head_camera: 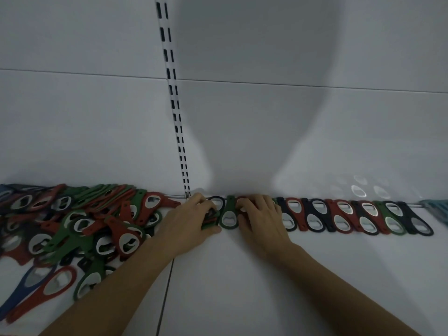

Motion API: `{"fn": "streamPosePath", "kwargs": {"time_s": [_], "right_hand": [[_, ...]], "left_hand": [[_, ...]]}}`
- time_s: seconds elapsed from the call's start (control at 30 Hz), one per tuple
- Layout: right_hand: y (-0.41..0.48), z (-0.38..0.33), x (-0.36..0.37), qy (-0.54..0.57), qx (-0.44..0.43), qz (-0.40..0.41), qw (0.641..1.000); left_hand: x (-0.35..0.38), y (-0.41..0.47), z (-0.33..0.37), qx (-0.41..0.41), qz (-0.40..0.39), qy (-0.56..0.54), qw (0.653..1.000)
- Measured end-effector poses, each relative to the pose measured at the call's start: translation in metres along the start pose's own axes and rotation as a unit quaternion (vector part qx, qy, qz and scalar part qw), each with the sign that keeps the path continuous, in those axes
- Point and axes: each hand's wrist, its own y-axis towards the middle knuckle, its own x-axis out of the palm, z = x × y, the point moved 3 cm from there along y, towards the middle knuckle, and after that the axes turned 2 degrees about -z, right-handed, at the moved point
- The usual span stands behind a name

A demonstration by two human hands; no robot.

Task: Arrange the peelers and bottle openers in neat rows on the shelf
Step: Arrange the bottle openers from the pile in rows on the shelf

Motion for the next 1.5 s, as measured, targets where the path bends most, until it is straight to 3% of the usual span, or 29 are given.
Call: {"fn": "streamPosePath", "kwargs": {"time_s": [0.27, 0.33, 0.37, 0.4, 0.43, 0.5, 0.53, 0.57, 0.73, 0.83, 0.9, 1.1, 1.2, 1.33, 1.5], "right_hand": [[-0.002, 0.0, -0.002, 0.004, -0.008, 0.011, 1.0], [-0.005, -0.004, -0.006, 0.016, -0.004, 0.013, 1.0], [-0.006, -0.006, -0.011, 0.027, -0.006, 0.025, 0.999], [-0.007, -0.009, -0.017, 0.05, -0.01, 0.042, 0.998], [-0.008, -0.013, -0.025, 0.098, -0.014, 0.053, 0.994], [-0.007, -0.025, -0.039, 0.274, 0.002, 0.012, 0.962], [-0.006, -0.034, -0.043, 0.374, 0.025, -0.026, 0.927], [-0.006, -0.04, -0.045, 0.441, 0.047, -0.05, 0.895], [-0.014, -0.042, -0.05, 0.521, 0.118, -0.008, 0.845], [-0.022, -0.042, -0.045, 0.543, 0.145, 0.014, 0.827], [-0.025, -0.046, -0.042, 0.536, 0.146, 0.023, 0.831], [-0.034, -0.047, -0.033, 0.415, 0.142, 0.003, 0.899], [-0.043, -0.039, -0.032, 0.461, 0.163, -0.003, 0.872], [-0.053, -0.027, -0.038, 0.454, 0.168, -0.026, 0.875], [-0.052, -0.029, -0.04, 0.381, 0.145, -0.088, 0.909]], "left_hand": [[-0.005, 0.007, 0.005, -0.016, 0.007, -0.036, 0.999], [-0.011, 0.006, 0.007, -0.035, 0.047, -0.095, 0.994], [-0.017, 0.004, 0.008, -0.061, 0.089, -0.179, 0.978], [-0.022, 0.004, 0.008, -0.102, 0.127, -0.319, 0.933], [-0.025, 0.004, 0.01, -0.138, 0.14, -0.507, 0.839], [-0.027, 0.005, 0.024, -0.117, 0.094, -0.801, 0.58], [-0.028, 0.005, 0.032, -0.103, 0.08, -0.855, 0.501], [-0.027, 0.004, 0.04, -0.098, 0.078, -0.872, 0.472], [-0.012, -0.009, 0.061, -0.142, 0.134, -0.833, 0.518], [-0.007, -0.022, 0.063, -0.117, 0.067, -0.83, 0.541], [-0.002, -0.033, 0.065, -0.121, 0.06, -0.805, 0.578], [0.003, -0.058, 0.048, -0.253, 0.196, -0.69, 0.649], [-0.002, -0.068, 0.031, -0.304, 0.229, -0.609, 0.696], [-0.012, -0.075, 0.012, -0.318, 0.22, -0.614, 0.688], [-0.021, -0.078, -0.002, -0.324, 0.217, -0.613, 0.687]]}}
